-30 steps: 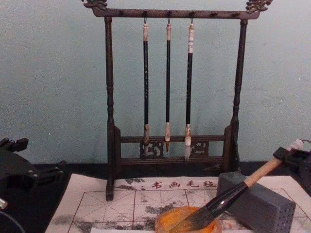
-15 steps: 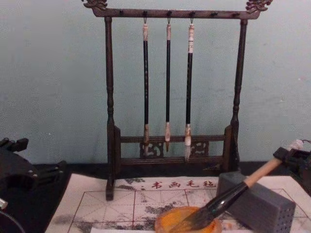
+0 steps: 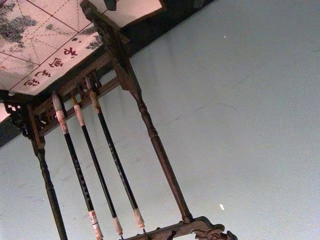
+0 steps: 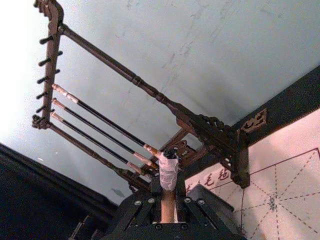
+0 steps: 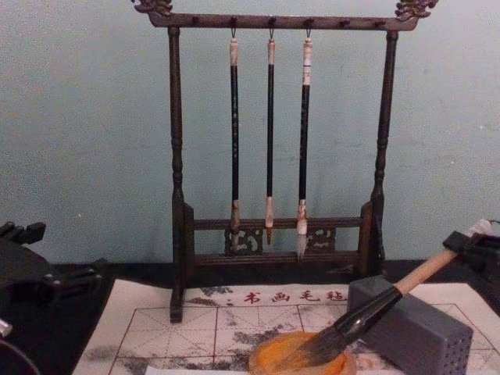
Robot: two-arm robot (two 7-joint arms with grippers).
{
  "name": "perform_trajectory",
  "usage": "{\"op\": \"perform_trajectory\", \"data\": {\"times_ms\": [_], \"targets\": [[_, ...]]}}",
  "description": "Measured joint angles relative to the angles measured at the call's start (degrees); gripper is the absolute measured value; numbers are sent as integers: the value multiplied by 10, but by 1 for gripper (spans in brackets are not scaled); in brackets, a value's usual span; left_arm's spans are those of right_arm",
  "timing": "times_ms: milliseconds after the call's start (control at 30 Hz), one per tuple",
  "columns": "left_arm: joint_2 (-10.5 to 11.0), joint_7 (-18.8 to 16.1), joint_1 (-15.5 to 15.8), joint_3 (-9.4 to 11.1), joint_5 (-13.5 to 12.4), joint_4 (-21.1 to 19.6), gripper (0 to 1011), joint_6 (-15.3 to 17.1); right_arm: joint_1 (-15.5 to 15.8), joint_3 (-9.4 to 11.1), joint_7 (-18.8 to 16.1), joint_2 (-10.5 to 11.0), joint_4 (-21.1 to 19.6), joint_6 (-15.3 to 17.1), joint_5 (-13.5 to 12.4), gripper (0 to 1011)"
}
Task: Pick up the brush from the inkstone, write on the paper, then place the brush back to its original position.
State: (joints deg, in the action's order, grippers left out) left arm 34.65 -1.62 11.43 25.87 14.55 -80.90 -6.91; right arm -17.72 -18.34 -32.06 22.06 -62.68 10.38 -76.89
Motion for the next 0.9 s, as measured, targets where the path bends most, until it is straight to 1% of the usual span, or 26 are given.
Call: {"op": "perform_trajectory", "data": {"times_ms": [67, 133, 167, 233, 433, 733, 867, 900], "targets": [[0, 0, 0, 0, 0, 0, 1001, 0, 0, -1, 0, 3, -3, 4, -7, 173], [0, 0, 0, 0, 0, 0, 1001, 0, 1, -1, 0, 4, -4, 5, -10, 173], [0, 0, 0, 0, 0, 0, 1001, 0, 2, -1, 1, 6, -9, 7, -16, 174], [0, 0, 0, 0, 0, 0, 1001, 0, 3, -1, 1, 8, -11, 7, -19, 174], [0, 0, 0, 0, 0, 0, 1001, 0, 10, 0, 4, 18, -30, 9, -35, 174], [0, 0, 0, 0, 0, 0, 1001, 0, 26, -1, 0, 42, -58, 9, -52, 174], [0, 0, 0, 0, 0, 0, 1001, 0, 35, -4, -11, 57, -72, 10, -57, 174], [0, 0, 0, 0, 0, 0, 1001, 0, 35, -4, -11, 57, -72, 10, -57, 173]]}}
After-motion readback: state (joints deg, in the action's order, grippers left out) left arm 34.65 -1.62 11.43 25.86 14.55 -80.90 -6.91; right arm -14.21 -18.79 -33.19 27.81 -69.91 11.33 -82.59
